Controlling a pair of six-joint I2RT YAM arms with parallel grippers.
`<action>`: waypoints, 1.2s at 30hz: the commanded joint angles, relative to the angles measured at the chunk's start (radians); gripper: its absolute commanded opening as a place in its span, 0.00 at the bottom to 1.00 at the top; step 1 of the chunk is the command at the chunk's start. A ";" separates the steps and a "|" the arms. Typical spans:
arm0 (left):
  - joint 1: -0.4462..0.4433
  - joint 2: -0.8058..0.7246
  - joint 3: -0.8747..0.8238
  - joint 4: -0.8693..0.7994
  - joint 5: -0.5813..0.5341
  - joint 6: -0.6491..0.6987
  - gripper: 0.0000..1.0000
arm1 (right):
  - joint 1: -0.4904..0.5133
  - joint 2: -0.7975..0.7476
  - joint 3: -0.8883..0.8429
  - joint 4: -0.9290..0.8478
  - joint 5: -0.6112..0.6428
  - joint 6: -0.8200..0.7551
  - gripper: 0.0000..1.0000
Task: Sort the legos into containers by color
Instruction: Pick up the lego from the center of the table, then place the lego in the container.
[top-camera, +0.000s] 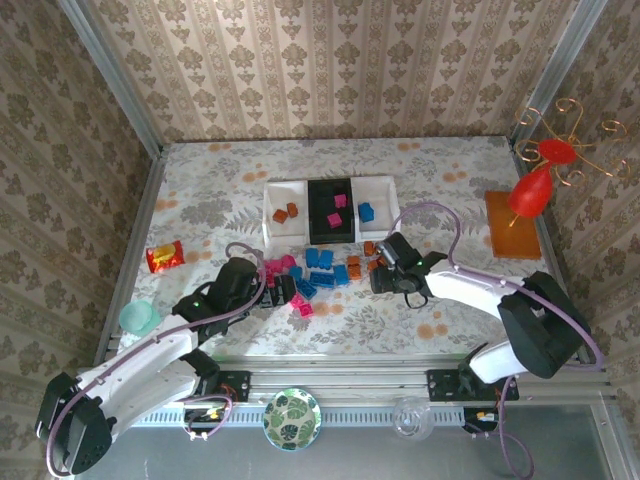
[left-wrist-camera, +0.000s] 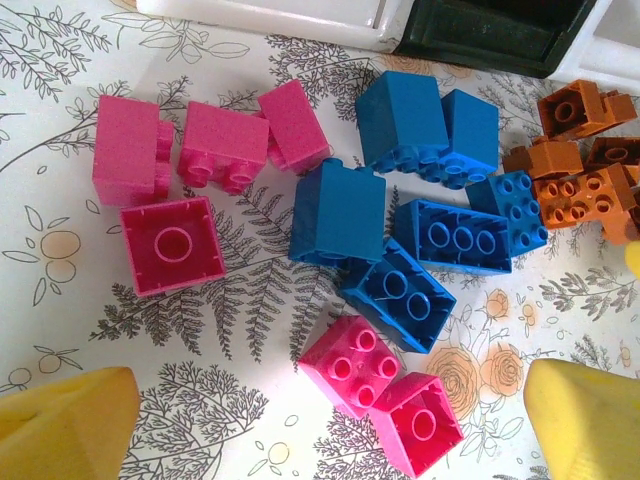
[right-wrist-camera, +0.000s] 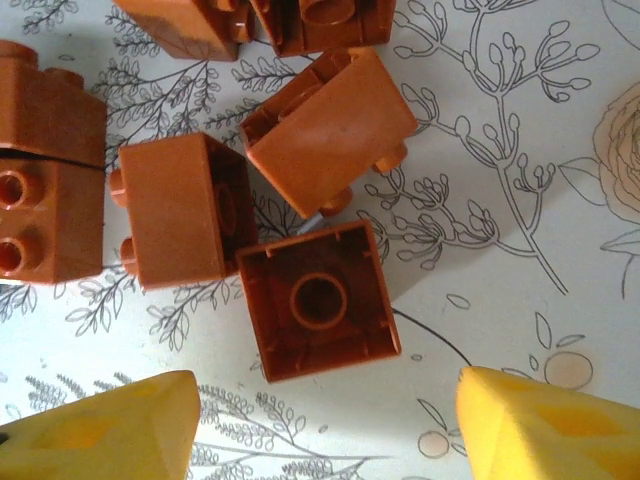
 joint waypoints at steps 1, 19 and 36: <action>0.007 -0.002 -0.006 0.007 0.016 -0.022 1.00 | 0.004 0.043 0.046 -0.022 0.033 -0.041 0.68; 0.012 -0.028 -0.015 -0.006 0.016 -0.020 1.00 | 0.020 0.062 0.032 -0.041 0.020 -0.066 0.34; 0.035 -0.177 -0.002 -0.157 -0.096 -0.030 1.00 | 0.192 0.048 0.361 0.050 -0.198 -0.056 0.29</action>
